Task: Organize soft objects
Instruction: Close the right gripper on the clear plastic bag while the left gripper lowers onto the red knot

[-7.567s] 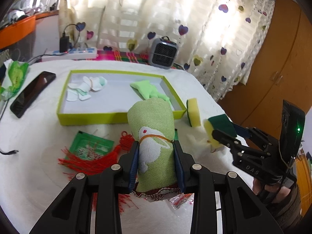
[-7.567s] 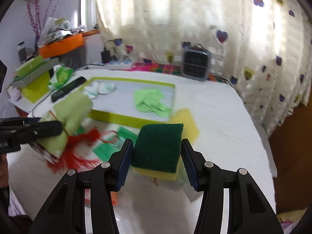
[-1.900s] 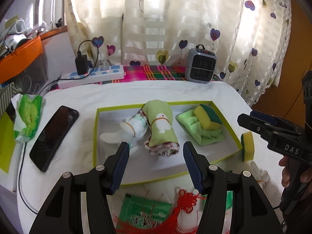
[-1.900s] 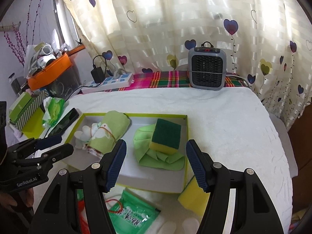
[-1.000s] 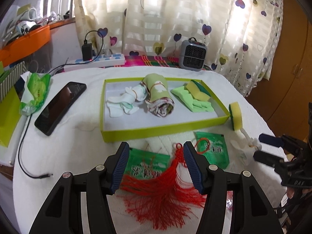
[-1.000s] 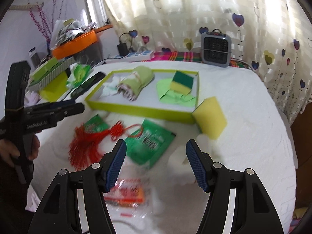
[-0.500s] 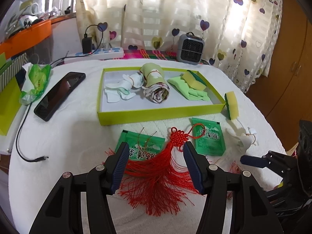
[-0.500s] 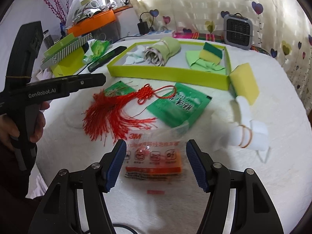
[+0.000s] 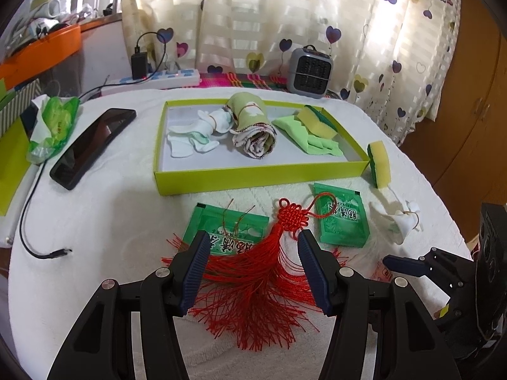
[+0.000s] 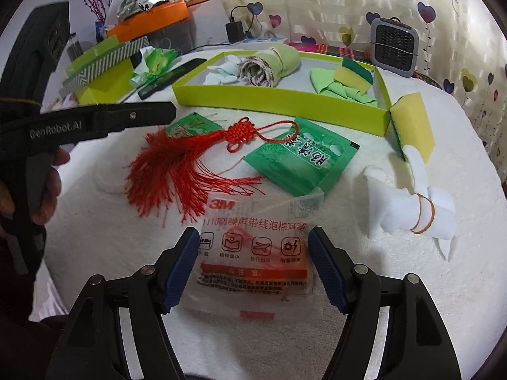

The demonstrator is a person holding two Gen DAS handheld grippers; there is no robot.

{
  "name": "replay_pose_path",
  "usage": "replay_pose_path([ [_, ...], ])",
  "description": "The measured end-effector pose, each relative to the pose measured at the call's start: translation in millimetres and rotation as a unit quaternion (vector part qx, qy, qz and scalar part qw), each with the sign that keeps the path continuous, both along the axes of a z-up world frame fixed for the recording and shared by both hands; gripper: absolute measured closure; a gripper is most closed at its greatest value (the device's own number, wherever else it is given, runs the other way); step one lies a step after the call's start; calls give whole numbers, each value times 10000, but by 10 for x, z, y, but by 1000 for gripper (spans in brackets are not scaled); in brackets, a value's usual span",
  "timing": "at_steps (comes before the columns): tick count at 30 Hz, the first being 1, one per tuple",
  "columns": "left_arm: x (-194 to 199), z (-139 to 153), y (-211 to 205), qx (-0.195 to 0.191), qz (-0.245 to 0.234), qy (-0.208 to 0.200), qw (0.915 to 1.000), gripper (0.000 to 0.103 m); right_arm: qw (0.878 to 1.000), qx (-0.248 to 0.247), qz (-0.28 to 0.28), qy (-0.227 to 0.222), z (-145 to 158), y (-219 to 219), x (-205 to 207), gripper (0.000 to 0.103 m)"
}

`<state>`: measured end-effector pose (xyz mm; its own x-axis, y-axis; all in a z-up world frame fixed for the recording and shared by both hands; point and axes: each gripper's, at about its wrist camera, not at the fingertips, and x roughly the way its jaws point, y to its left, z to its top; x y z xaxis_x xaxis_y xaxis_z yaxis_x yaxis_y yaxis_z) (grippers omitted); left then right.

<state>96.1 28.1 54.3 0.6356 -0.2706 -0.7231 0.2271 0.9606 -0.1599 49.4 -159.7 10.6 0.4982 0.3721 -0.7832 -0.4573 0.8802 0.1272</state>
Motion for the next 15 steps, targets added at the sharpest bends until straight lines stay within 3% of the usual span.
replay_pose_path([
  [8, 20, -13, -7, -4, 3, 19, 10000, 46, 9997, -187, -42, -128, -18, 28, -21, 32],
  [15, 43, -40, -87, 57, -91, 39, 9999, 46, 9985, -428, -64, -345, -27, 30, -72, 48],
])
